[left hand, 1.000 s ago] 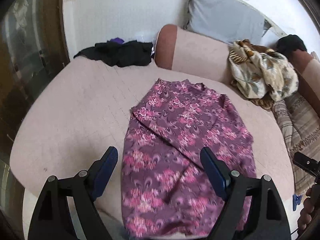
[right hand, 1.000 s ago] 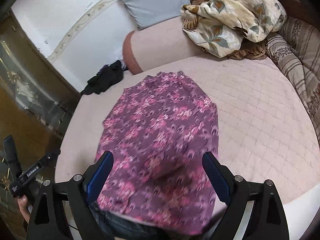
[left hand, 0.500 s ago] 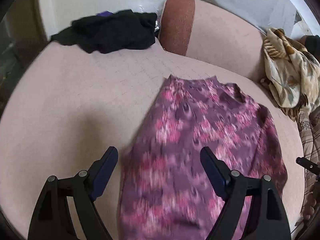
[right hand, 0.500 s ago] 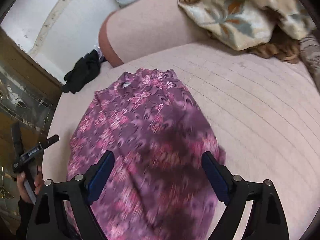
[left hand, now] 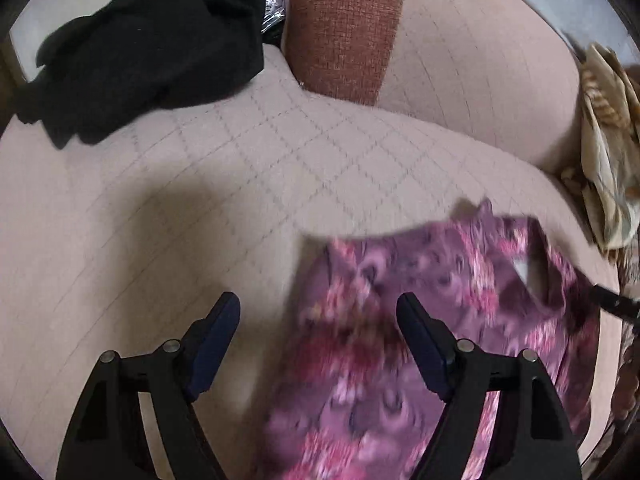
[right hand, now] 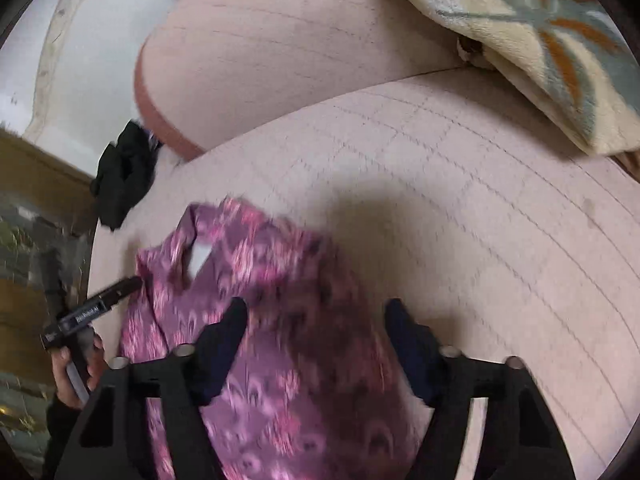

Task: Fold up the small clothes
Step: 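Grasp the collar edge with both grippers and lift it toward the hem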

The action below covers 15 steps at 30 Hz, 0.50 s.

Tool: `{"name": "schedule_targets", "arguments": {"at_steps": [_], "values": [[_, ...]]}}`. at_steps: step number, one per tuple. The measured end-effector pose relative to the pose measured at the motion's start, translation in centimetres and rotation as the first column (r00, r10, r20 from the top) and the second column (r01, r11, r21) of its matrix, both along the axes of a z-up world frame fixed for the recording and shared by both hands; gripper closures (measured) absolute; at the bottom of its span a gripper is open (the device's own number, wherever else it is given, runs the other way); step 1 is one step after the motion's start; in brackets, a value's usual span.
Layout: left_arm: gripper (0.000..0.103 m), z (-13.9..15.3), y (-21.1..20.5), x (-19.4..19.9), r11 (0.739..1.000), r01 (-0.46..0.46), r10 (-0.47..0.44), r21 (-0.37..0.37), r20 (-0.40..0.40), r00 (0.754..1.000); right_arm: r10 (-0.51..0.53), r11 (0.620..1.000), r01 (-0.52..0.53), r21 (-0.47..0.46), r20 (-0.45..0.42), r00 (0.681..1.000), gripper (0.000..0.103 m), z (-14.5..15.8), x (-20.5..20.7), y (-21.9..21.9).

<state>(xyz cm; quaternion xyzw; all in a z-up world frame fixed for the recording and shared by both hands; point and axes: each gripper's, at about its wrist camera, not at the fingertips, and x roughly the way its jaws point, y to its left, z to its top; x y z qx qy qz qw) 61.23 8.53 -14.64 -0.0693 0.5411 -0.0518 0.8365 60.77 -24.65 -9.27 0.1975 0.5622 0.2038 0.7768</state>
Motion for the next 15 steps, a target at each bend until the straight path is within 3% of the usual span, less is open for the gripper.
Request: {"name": "schedule_targets", "arguments": {"at_steps": [1, 2, 3, 5, 8, 10, 13, 15], "values": [[0.048, -0.2, -0.3, 0.4, 1.000, -0.004, 0.004, 0.011, 0.001, 1.000, 0.012, 1.000, -0.012, -0.006, -0.008, 1.000, 0.054, -0.1, 0.7, 0.4], [0.072, -0.5, -0.6, 0.6, 0.998, -0.023, 0.023, 0.054, 0.002, 1.000, 0.035, 0.999, -0.035, -0.020, -0.012, 0.999, 0.070, -0.2, 1.0, 0.8], [0.079, -0.6, -0.9, 0.6, 0.998, -0.028, 0.027, 0.064, 0.011, 1.000, 0.049, 0.997, -0.050, -0.062, -0.025, 0.998, 0.074, -0.5, 1.4, 1.3], [0.094, -0.3, -0.8, 0.8, 1.000, -0.015, 0.015, 0.009, -0.004, 1.000, 0.046, 0.994, -0.050, -0.097, -0.045, 0.998, 0.093, -1.0, 1.8, 1.3], [0.096, 2.2, 0.6, -0.2, 0.997, -0.026, 0.027, -0.067, 0.011, 1.000, 0.006, 0.997, -0.011, -0.076, -0.068, 0.998, 0.095, -1.3, 1.9, -0.3], [0.096, 4.6, 1.4, -1.8, 0.995, -0.017, 0.022, -0.095, 0.050, 0.998, -0.018, 0.999, 0.015, -0.048, -0.046, 0.999, 0.095, 0.2, 1.0, -1.9], [0.096, 8.9, 2.6, -6.8, 0.992, 0.009, 0.008, -0.130, 0.135, 0.991, -0.001, 1.000, 0.001, 0.009, 0.029, 1.000, 0.095, 3.9, -2.8, -3.5], [0.096, 11.9, 3.2, -12.5, 0.987, 0.039, -0.006, -0.154, 0.210, 0.978, 0.025, 0.999, -0.027, 0.022, 0.083, 0.996, 0.095, 6.3, -6.4, -4.2]]}}
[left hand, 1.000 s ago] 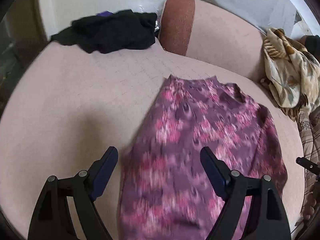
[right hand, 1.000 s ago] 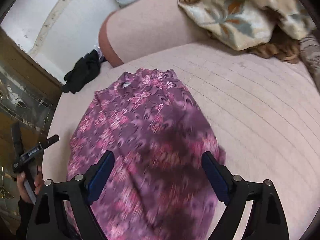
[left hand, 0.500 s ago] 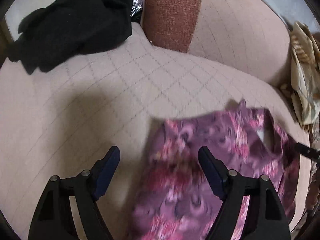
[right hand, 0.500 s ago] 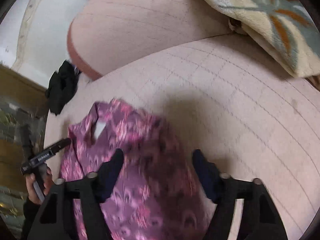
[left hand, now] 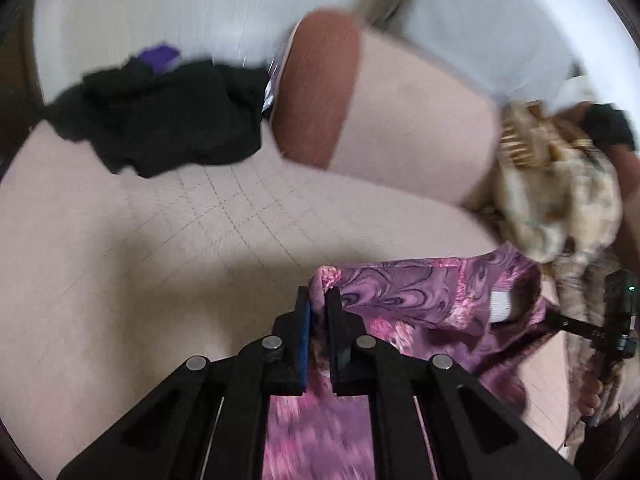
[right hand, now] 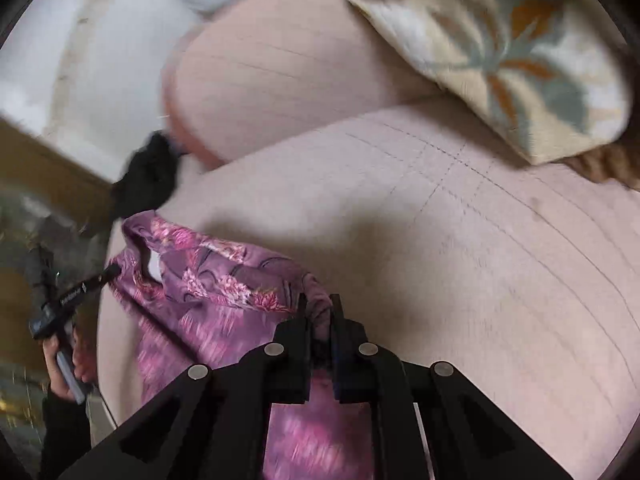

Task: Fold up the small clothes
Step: 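Grasp the collar edge with both grippers and lift it toward the hem, then fold the held collar end over onto the hem with both grippers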

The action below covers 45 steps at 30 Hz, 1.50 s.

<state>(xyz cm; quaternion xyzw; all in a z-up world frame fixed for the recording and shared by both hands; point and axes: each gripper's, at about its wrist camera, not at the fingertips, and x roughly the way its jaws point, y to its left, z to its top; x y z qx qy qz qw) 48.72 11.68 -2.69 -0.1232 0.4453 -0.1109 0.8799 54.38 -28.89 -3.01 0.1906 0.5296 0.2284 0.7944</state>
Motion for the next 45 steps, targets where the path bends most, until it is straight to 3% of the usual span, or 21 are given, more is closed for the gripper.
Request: {"name": "schedule_targets", "arguments": {"at_steps": [3, 7, 10, 13, 16, 18, 19, 20, 21, 25, 27, 31, 37, 41, 45], "values": [[0.096, 1.9, -0.2, -7.9, 1.000, 0.022, -0.022, 0.014, 0.048, 0.999, 0.033, 0.999, -0.034, 0.007, 0.070, 0.997, 0.095, 3.1, -7.9, -1.4], [0.096, 0.6, -0.9, -17.6, 0.998, 0.042, -0.042, 0.051, 0.006, 0.999, 0.031, 1.000, -0.031, 0.002, 0.076, 0.997, 0.095, 3.4, -17.0, -2.7], [0.096, -3.0, -1.4, -23.9, 0.994, 0.051, -0.042, 0.098, -0.088, 0.995, 0.026, 1.000, -0.026, -0.009, 0.048, 0.999, 0.095, 1.6, -23.6, -2.9], [0.095, -7.5, -2.0, -27.3, 0.992, 0.053, -0.027, 0.118, -0.206, 0.978, 0.017, 1.000, -0.018, -0.016, -0.025, 1.000, 0.095, -1.9, -27.5, -2.7], [0.095, -7.9, -1.8, -30.0, 0.997, 0.014, 0.006, 0.077, -0.251, 0.968, -0.020, 0.999, 0.017, -0.045, -0.082, 0.996, 0.091, -3.9, -30.1, -2.1], [0.086, -6.3, -0.9, -31.7, 0.999, -0.031, 0.027, -0.014, -0.204, 0.979, -0.040, 0.999, 0.040, -0.006, -0.059, 0.997, 0.080, -2.8, -31.8, -2.1], [0.081, -5.3, -0.2, -32.6, 0.996, -0.059, 0.047, -0.063, -0.181, 0.982, -0.055, 0.998, 0.055, 0.005, -0.030, 0.998, 0.059, -1.7, -32.4, -2.1], [0.069, -4.8, 0.1, -33.1, 0.993, -0.080, 0.064, -0.086, -0.172, 0.983, -0.069, 0.997, 0.069, 0.015, -0.014, 0.998, 0.042, -1.1, -33.0, -2.2], [0.062, -4.3, 0.3, -33.8, 0.990, -0.100, 0.082, -0.101, -0.170, 0.982, -0.086, 0.996, 0.086, 0.040, 0.001, 0.996, 0.038, -0.3, -34.2, -2.4], [0.055, -3.4, 1.1, -34.1, 0.966, -0.135, 0.092, -0.222, -0.196, 0.976, -0.132, 0.982, 0.136, 0.135, -0.036, 0.991, 0.037, 0.1, -36.4, -3.2], [0.046, -3.6, 0.8, -33.8, 0.948, -0.154, 0.092, -0.279, -0.223, 0.970, -0.139, 0.968, 0.153, 0.200, -0.084, 0.987, 0.036, -0.6, -36.4, -3.6], [0.046, -5.3, -0.2, -32.2, 0.915, -0.204, 0.105, -0.349, -0.283, 0.954, -0.177, 0.908, 0.247, 0.338, -0.224, 0.958, 0.031, -3.4, -36.8, -3.2], [0.044, -8.1, 0.5, -30.3, 0.841, -0.353, 0.180, -0.410, -0.403, 0.897, -0.246, 0.830, 0.383, 0.406, -0.349, 0.904, 0.027, -6.0, -35.2, -3.1], [0.044, -8.9, 0.5, -29.3, 0.835, -0.364, 0.179, -0.412, -0.423, 0.888, -0.299, 0.794, 0.458, 0.400, -0.398, 0.867, 0.025, -6.6, -33.6, -3.9], [0.044, -9.1, 0.4, -28.1, 0.825, -0.387, 0.202, -0.411, -0.424, 0.883, -0.293, 0.803, 0.463, 0.375, -0.428, 0.855, 0.025, -7.1, -31.6, -3.7]]}}
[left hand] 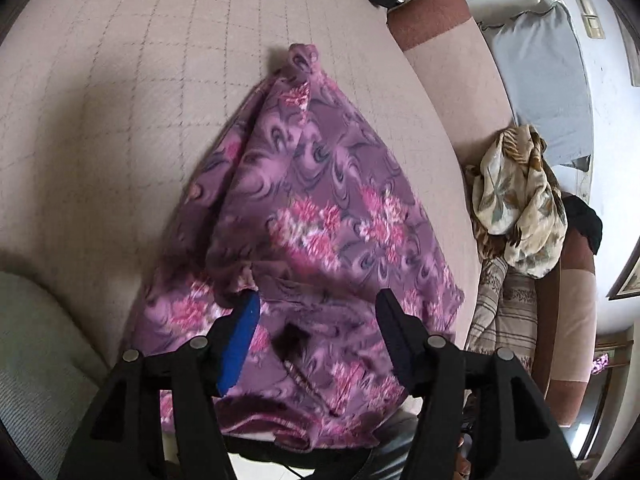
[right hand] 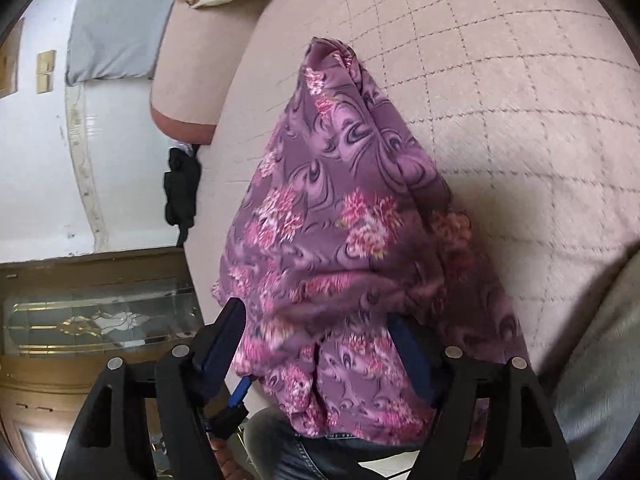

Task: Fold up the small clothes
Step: 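Fold the held collar end over onto the hem with both grippers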

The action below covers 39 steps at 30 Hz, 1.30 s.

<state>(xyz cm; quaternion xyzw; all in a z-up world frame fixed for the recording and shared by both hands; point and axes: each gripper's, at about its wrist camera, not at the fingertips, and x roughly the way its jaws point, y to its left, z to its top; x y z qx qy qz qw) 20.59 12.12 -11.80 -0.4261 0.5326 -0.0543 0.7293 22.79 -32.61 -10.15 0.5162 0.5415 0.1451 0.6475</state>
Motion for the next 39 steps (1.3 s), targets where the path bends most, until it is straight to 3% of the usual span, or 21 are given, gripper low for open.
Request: {"name": "schedule_targets", "arguments": {"at_steps": [1, 2, 3, 5, 6, 8, 10, 11, 13, 14, 15, 16, 19, 25, 26, 29, 31, 33, 35, 39], "values": [[0.044, 0.0, -0.3, 0.3, 1.000, 0.005, -0.005, 0.014, 0.001, 1.000, 0.004, 1.000, -0.004, -0.005, -0.010, 1.000, 0.027, -0.2, 0.4, 0.2], [0.051, -0.2, -0.5, 0.3, 1.000, 0.007, -0.007, 0.024, 0.002, 1.000, 0.007, 1.000, -0.007, -0.011, -0.017, 1.000, 0.034, -0.3, 0.6, 0.2], [0.064, -0.2, -0.7, 0.3, 0.999, 0.009, -0.009, 0.042, 0.003, 1.000, 0.009, 1.000, -0.010, -0.019, -0.023, 1.000, 0.039, -0.4, 0.9, 0.3], [0.082, -0.3, -0.7, 0.4, 0.997, 0.022, -0.023, 0.079, 0.005, 1.000, 0.024, 0.998, -0.025, -0.052, -0.027, 0.999, 0.062, -0.5, 1.2, 0.5], [0.091, -0.4, -0.6, 0.4, 0.996, 0.023, -0.024, 0.092, 0.003, 1.000, 0.023, 0.996, -0.025, -0.083, -0.025, 0.999, 0.066, -0.5, 1.2, 0.3], [0.101, -0.4, -0.1, 0.7, 0.995, 0.022, -0.023, 0.097, 0.007, 1.000, 0.025, 0.993, -0.027, -0.115, -0.020, 0.999, 0.079, -0.6, 1.6, 0.0], [0.101, -0.3, 0.4, 0.7, 0.996, 0.023, -0.023, 0.081, 0.004, 1.000, 0.031, 0.993, -0.034, -0.114, -0.026, 0.999, 0.079, -0.8, 2.1, -0.3], [0.101, -0.1, 0.6, 0.6, 0.998, 0.026, -0.026, 0.053, 0.006, 1.000, 0.041, 0.993, -0.044, -0.111, -0.032, 0.999, 0.079, -0.8, 2.4, -0.4], [0.088, 0.4, 0.9, 0.2, 0.999, 0.020, -0.020, 0.040, 0.001, 1.000, 0.057, 0.993, -0.062, -0.097, -0.051, 0.997, 0.075, -0.8, 2.4, -0.4], [0.065, 0.7, 0.9, 0.0, 0.999, 0.017, -0.017, 0.039, 0.003, 1.000, 0.053, 0.994, -0.057, -0.090, -0.049, 0.997, 0.058, -0.7, 2.2, -0.3], [0.041, 1.3, 1.0, -0.2, 1.000, 0.008, -0.008, 0.026, 0.021, 1.000, 0.051, 0.995, -0.054, -0.079, -0.044, 0.998, 0.048, -0.6, 2.0, -0.2], [0.033, 1.7, 1.1, -0.3, 1.000, -0.002, 0.001, 0.022, 0.033, 0.999, 0.042, 0.997, -0.044, -0.060, -0.038, 0.998, 0.034, -0.6, 1.6, -0.2], [0.029, 2.6, 0.8, 0.8, 0.997, -0.012, 0.011, 0.082, 0.005, 1.000, 0.021, 0.999, -0.022, -0.028, -0.051, 0.999, 0.029, -1.1, 0.5, -0.3], [0.030, 0.5, -0.8, 2.5, 0.986, 0.011, 0.007, 0.167, -0.105, 0.994, 0.034, 0.998, -0.039, -0.059, -0.086, 0.996, 0.029, -2.0, -0.3, 0.0], [0.036, 0.3, -1.3, 2.2, 0.980, 0.026, -0.004, 0.196, -0.111, 0.994, 0.037, 0.997, -0.044, -0.066, -0.094, 0.995, 0.029, -2.1, -0.4, 0.1], [0.060, 0.0, -1.6, 0.8, 0.964, 0.055, -0.029, 0.260, -0.103, 0.994, 0.051, 0.994, -0.058, -0.091, -0.083, 0.995, 0.048, -2.2, -0.9, -0.3], [0.078, -0.5, -1.0, -0.8, 0.965, 0.030, -0.006, 0.262, -0.094, 0.996, 0.054, 0.993, -0.061, -0.104, -0.075, 0.996, 0.058, -2.3, -1.2, -0.6], [0.103, -0.9, -0.4, -1.7, 0.970, 0.019, 0.004, 0.242, -0.092, 0.996, 0.072, 0.991, -0.077, -0.105, -0.055, 0.996, 0.072, -2.3, -1.4, -0.7], [0.103, -0.5, 0.5, -2.7, 0.981, -0.008, 0.019, 0.195, -0.056, 0.998, 0.095, 0.989, -0.098, -0.114, -0.034, 0.995, 0.094, -2.1, -1.4, -0.5], [0.103, 3.5, 1.4, -4.8, 0.979, -0.040, 0.024, 0.201, 0.083, 0.996, 0.107, 0.988, -0.097, -0.119, 0.081, 0.991, 0.096, 0.7, -2.1, -1.0]]}}
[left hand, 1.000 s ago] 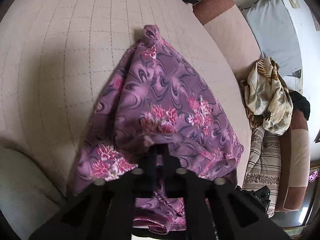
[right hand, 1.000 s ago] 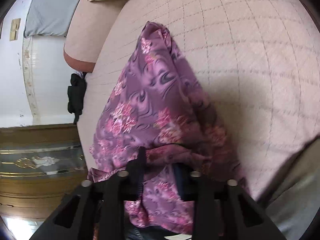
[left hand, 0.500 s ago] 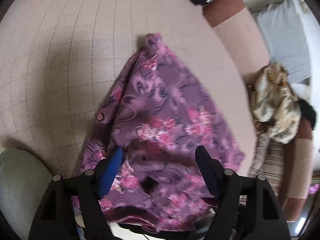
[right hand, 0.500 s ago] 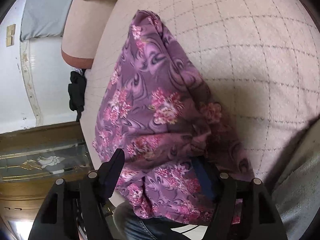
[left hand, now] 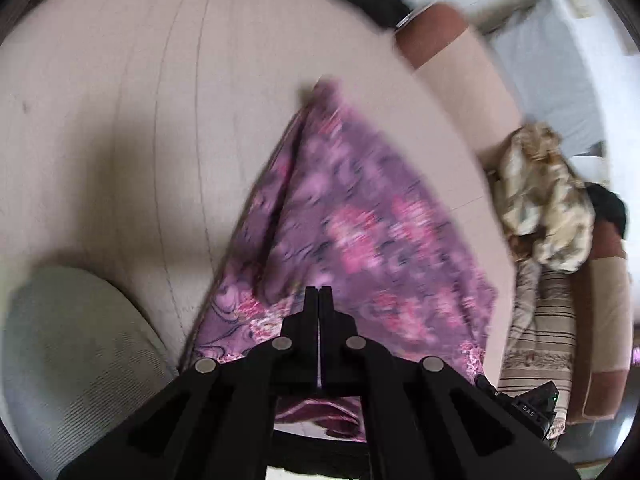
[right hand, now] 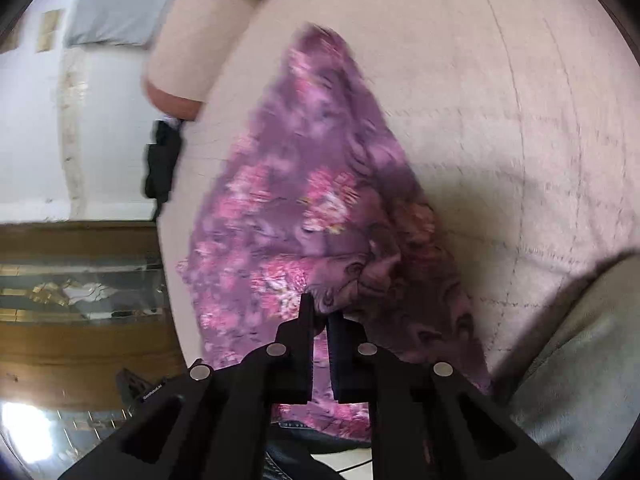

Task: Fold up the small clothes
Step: 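Fold the held collar end over onto the hem with both grippers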

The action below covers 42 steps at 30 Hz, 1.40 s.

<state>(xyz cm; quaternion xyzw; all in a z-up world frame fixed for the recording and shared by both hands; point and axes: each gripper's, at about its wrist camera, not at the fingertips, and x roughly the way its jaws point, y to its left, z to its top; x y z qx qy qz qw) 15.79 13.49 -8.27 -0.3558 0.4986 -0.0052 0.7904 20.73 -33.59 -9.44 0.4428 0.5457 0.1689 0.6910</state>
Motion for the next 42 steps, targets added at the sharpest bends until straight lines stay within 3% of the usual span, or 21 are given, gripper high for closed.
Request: {"name": "schedule_targets", "arguments": {"at_steps": [2, 5, 9, 11, 15, 19, 32, 42], "values": [[0.103, 1.9, 0.5, -1.1, 0.999, 0.005, -0.008, 0.050, 0.058, 0.998, 0.011, 1.000, -0.010, -0.015, 0.073, 0.997, 0.096, 1.9, -0.7, -0.5], [0.103, 0.8, 1.0, -1.4, 0.996, 0.018, -0.020, 0.082, 0.024, 0.999, 0.061, 0.996, -0.051, -0.076, 0.135, 0.989, 0.096, 3.1, -1.8, -0.5], [0.103, -2.1, 1.6, -2.3, 1.000, 0.014, -0.014, 0.012, -0.041, 0.999, 0.089, 0.990, -0.077, -0.117, 0.098, 0.991, 0.097, 0.8, -2.0, -0.3], [0.103, -2.3, 1.1, -2.8, 0.999, 0.016, -0.014, 0.044, -0.039, 0.999, 0.087, 0.990, -0.072, -0.121, 0.122, 0.989, 0.097, 0.4, -2.3, -0.3], [0.103, -2.6, 0.2, -3.1, 0.993, 0.039, -0.034, 0.115, -0.047, 0.998, 0.143, 0.969, -0.098, -0.226, 0.190, 0.971, 0.097, 0.5, -3.1, 0.2], [0.103, -1.6, -1.2, -3.3, 0.980, 0.067, -0.064, 0.186, -0.019, 0.998, 0.169, 0.956, -0.102, -0.274, 0.235, 0.957, 0.096, 1.0, -3.5, 0.9], [0.103, -0.2, -4.6, -2.9, 0.934, 0.128, -0.129, 0.334, -0.020, 0.991, 0.142, 0.969, -0.080, -0.233, 0.259, 0.955, 0.095, 0.9, -3.7, 0.3], [0.103, -0.1, -5.3, -2.2, 0.923, 0.124, -0.123, 0.365, -0.025, 0.992, 0.145, 0.972, -0.083, -0.217, 0.283, 0.948, 0.095, 1.2, -4.1, 0.0]]}}
